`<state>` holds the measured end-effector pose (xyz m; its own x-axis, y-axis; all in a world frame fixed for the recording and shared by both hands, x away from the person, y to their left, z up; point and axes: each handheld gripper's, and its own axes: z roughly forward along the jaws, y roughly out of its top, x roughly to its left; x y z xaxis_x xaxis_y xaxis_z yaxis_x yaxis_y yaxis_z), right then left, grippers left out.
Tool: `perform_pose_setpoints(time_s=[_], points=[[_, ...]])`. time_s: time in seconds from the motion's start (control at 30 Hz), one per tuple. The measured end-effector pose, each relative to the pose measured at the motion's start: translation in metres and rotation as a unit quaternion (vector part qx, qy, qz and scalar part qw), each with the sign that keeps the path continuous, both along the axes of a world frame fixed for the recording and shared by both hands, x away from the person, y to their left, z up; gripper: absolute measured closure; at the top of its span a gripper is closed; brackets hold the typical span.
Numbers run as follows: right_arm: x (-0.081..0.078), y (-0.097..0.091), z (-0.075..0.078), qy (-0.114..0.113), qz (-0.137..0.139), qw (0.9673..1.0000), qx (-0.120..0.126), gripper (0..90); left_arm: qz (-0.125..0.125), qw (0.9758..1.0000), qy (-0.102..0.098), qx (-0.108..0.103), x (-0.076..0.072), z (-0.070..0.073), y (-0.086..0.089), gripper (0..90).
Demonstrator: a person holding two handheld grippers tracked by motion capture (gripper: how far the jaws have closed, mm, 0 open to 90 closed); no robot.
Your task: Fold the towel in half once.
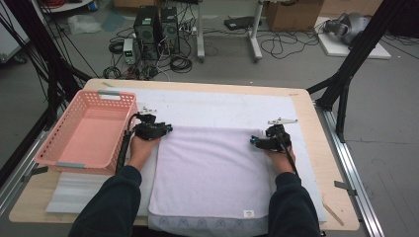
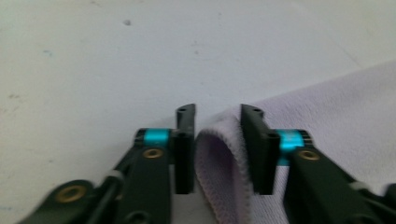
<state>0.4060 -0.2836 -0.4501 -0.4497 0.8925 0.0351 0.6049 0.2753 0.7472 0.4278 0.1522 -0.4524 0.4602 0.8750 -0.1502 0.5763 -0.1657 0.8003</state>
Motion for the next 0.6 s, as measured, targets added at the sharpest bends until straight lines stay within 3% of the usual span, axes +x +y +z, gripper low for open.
perform_pose_setpoints(time_s=[0.03,0.1,0.2,0.27,0.33,0.4,0.47,0.5,0.57,0.6], points=[[-0.001,0.001,0.001,0.004,0.013,0.9999,0.004,51.9,-0.004,0.9999,-0.002,0.011,0.0,0.0,-0.003,79.7],[-0.003,0.005,0.003,0.01,0.044,0.9989,0.015,82.3,0.005,0.9999,0.013,-0.001,0.001,0.001,-0.002,82.9],[-0.005,0.011,0.005,0.005,0.05,0.9987,-0.005,84.9,0.016,0.9995,0.022,-0.017,0.002,0.002,0.002,84.2],[-0.003,0.008,0.007,-0.002,0.045,0.9989,-0.014,85.4,0.028,0.9993,0.009,-0.023,0.004,0.006,0.005,84.5],[0.002,0.002,0.012,-0.018,0.036,0.9992,-0.006,85.5,0.021,0.9997,0.0,-0.008,0.009,0.01,0.003,84.5],[0.005,0.002,0.016,-0.042,0.041,0.9981,-0.02,85.5,0.018,0.9998,-0.004,-0.002,0.012,0.012,0.002,84.5],[0.01,0.006,0.021,-0.057,0.038,0.9969,-0.039,85.6,0.031,0.9991,-0.023,-0.015,0.022,0.022,0.003,84.5],[0.014,0.007,0.024,-0.071,0.031,0.9963,-0.037,85.6,0.032,0.9989,-0.031,-0.018,0.025,0.026,0.004,84.5],[0.021,0.008,0.03,-0.082,0.017,0.9959,-0.035,85.6,0.039,0.9964,-0.067,-0.036,0.028,0.029,0.007,84.5],[0.025,0.009,0.033,-0.089,0.009,0.9955,-0.031,85.5,0.04,0.9962,-0.067,-0.038,0.029,0.03,0.008,84.4]])
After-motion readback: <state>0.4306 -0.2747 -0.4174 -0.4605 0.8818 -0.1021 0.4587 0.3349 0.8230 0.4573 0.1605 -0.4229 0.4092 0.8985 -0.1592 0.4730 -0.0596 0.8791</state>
